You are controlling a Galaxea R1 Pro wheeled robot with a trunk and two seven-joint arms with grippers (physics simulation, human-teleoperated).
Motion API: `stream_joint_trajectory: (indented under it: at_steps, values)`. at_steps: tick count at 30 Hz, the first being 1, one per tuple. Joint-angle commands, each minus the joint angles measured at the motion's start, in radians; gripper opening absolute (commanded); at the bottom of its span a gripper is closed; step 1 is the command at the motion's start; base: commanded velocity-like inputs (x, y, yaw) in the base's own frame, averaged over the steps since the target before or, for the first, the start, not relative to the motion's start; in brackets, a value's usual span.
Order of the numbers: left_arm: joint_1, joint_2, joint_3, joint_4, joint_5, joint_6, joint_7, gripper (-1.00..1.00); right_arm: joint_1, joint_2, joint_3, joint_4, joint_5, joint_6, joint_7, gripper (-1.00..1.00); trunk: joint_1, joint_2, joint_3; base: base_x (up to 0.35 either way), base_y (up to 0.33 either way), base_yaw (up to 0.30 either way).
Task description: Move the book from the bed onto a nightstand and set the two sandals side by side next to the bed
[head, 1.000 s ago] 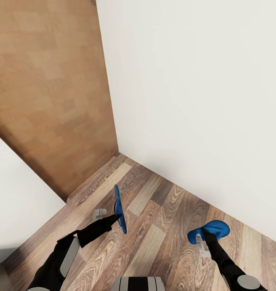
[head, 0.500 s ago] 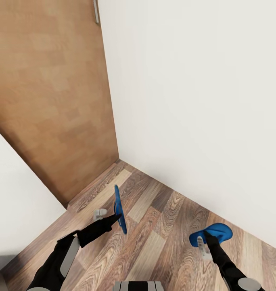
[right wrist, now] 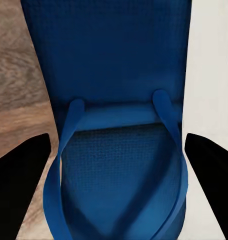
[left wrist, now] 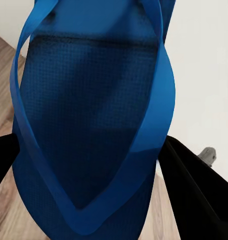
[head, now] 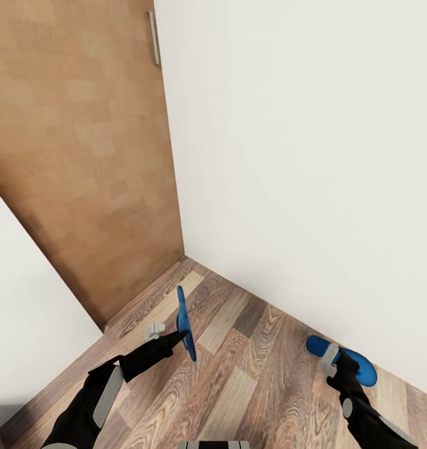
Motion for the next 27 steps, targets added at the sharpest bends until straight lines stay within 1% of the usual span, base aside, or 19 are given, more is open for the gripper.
stream_joint_trajectory:
  at_steps: [1,2,3,4,5,6,7,10,12,15,17,19,20,21,22,23,25,26,27]
  values:
    - [0.000,-0.001,0.003,0.000,0.003,0.009,-0.004,-1.00,0.000,0.000,0.002,-0.002,-0.049,-0.005,-0.005,-1.00,-0.001,0.000,0.003,0.000,0.000,0.000]
    - [0.000,-0.001,0.003,0.000,0.003,0.009,-0.004,-1.00,0.000,0.004,0.000,-0.005,-0.104,-0.018,-0.004,-1.00,-0.001,0.000,0.007,0.000,0.000,0.000]
    - [0.000,-0.001,0.003,-0.001,0.002,0.009,-0.004,-1.00,0.000,0.014,-0.001,-0.006,-0.162,-0.031,-0.004,-1.00,-0.001,0.000,0.011,0.000,0.000,0.000]
    - [0.000,-0.001,0.003,-0.001,0.002,0.009,-0.004,-1.00,0.000,0.021,-0.002,-0.006,-0.190,-0.037,-0.004,-1.00,-0.002,0.001,0.015,0.000,0.000,0.000]
    - [0.000,-0.001,0.003,-0.001,0.003,0.009,-0.004,-1.00,0.000,0.037,-0.002,-0.006,-0.240,-0.047,-0.005,-1.00,-0.002,0.001,0.019,0.000,0.000,0.000]
    - [0.000,-0.001,0.003,-0.001,0.002,0.009,-0.004,-1.00,0.000,0.054,-0.001,-0.006,-0.279,-0.055,-0.008,-1.00,-0.003,0.001,0.023,0.000,0.000,0.000]
    - [0.000,-0.001,0.003,-0.001,0.003,0.009,-0.004,-1.00,0.000,0.069,0.000,-0.006,-0.304,-0.066,-0.010,-1.00,-0.003,0.001,0.026,0.000,0.000,0.000]
    - [0.000,-0.001,0.003,-0.001,0.003,0.009,-0.004,-1.00,0.000,0.092,0.002,-0.006,-0.339,-0.120,-0.012,-1.00,-0.005,0.002,0.038,0.000,0.000,0.000]
    - [0.000,-0.001,0.003,-0.001,0.003,0.009,-0.004,-1.00,0.000,0.094,0.001,-0.006,-0.346,-0.131,-0.012,-1.00,-0.006,0.003,0.046,0.000,0.000,0.000]
    - [0.000,-0.001,0.003,-0.001,0.003,0.009,-0.004,-1.00,0.000,0.094,-0.018,-0.007,-0.393,-0.171,-0.005,-1.00,-0.007,0.003,0.057,0.000,0.000,0.000]
    - [0.000,-0.001,0.003,-0.001,0.003,0.009,-0.004,-1.00,0.000,0.093,-0.108,-0.007,-0.574,-0.186,-0.001,-1.00,-0.008,0.004,0.065,0.000,0.000,0.000]
    - [0.000,-0.001,0.003,-0.001,0.003,0.009,-0.004,-1.00,0.000,0.095,-0.204,-0.007,-0.795,-0.192,0.001,-1.00,-0.009,0.004,0.073,0.000,0.000,0.000]
    - [0.000,-0.001,0.003,-0.001,0.003,0.009,-0.004,-1.00,0.000,0.095,-0.236,-0.010,-0.897,-0.194,0.002,-1.00,-0.009,0.004,0.077,0.000,0.000,0.000]
    - [0.000,-0.001,0.003,-0.001,0.003,0.009,-0.004,-1.00,0.000,0.095,-0.256,-0.019,-0.977,-0.195,0.001,-1.00,-0.010,0.005,0.081,0.000,0.000,0.000]
    - [0.000,-0.001,0.003,-0.001,0.003,0.009,-0.004,-1.00,0.000,0.095,-0.269,-0.039,-1.031,-0.195,0.000,-1.00,-0.010,0.005,0.084,0.000,0.000,0.000]
    - [0.000,-0.001,0.003,-0.001,0.003,0.009,-0.004,-1.00,0.000,0.095,-0.279,-0.066,-1.070,-0.192,0.001,-1.00,-0.010,0.005,0.088,0.000,0.000,0.000]
    - [0.000,-0.001,0.003,-0.001,0.003,0.009,-0.004,-1.00,0.001,0.093,-0.289,-0.104,-1.121,-0.185,0.000,-1.00,-0.011,0.006,0.096,0.000,0.000,0.000]
    - [0.000,-0.001,0.003,-0.001,0.003,0.009,-0.004,-1.00,0.001,0.093,-0.291,-0.109,-1.133,-0.183,0.000,-1.00,-0.012,0.006,0.100,0.000,0.000,0.000]
    - [0.000,-0.001,0.003,0.000,0.003,0.009,-0.004,-1.00,0.002,0.090,-0.294,-0.115,-1.159,-0.182,0.000,-1.00,-0.012,0.006,0.104,0.000,0.000,0.000]
